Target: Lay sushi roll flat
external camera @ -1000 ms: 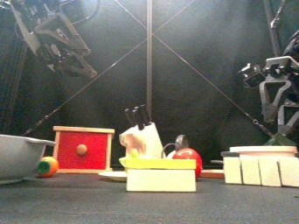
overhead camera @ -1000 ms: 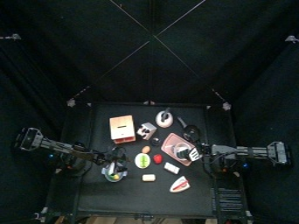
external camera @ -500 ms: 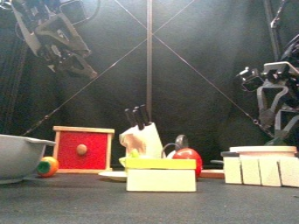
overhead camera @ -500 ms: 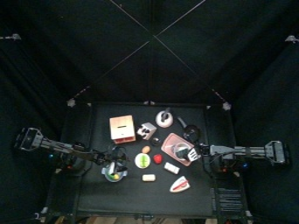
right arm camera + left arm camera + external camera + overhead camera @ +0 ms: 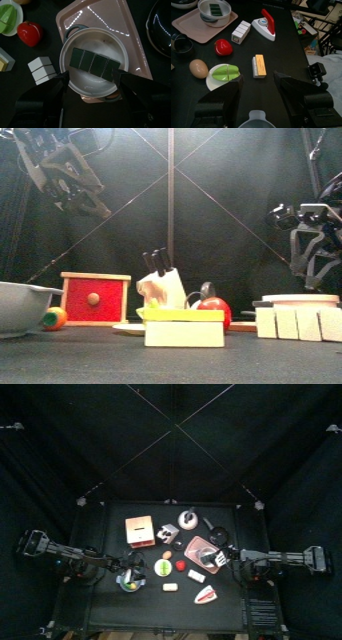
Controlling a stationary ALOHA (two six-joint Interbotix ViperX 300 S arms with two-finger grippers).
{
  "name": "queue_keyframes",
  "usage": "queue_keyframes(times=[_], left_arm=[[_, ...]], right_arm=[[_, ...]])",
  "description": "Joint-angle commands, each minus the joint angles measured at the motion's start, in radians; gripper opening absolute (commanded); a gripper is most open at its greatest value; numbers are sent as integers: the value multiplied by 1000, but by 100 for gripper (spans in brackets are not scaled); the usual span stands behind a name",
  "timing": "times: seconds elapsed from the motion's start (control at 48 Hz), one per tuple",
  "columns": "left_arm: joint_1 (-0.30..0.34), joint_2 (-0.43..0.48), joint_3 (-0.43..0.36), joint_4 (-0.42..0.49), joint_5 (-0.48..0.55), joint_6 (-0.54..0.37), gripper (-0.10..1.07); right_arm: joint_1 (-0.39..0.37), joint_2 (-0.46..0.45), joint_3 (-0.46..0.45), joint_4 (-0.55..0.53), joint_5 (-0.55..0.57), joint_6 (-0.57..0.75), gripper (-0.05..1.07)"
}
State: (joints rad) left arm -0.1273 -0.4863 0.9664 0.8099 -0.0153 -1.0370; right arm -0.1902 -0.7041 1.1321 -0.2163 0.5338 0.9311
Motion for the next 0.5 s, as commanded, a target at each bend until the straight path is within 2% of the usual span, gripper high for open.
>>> queue_keyframes(times=[0.0,0.292,0.479], left_arm=[[3,-5,-14,0,-6,2,87],[3,-5,-12,0,-6,2,87],[3,-5,-11,0,-6,2,87]], right_arm=[[-6,3,-23,-2,-8,2,98],[-6,11,-23,-2,-14,2,98],[2,28,-32,0,-89,2,98]])
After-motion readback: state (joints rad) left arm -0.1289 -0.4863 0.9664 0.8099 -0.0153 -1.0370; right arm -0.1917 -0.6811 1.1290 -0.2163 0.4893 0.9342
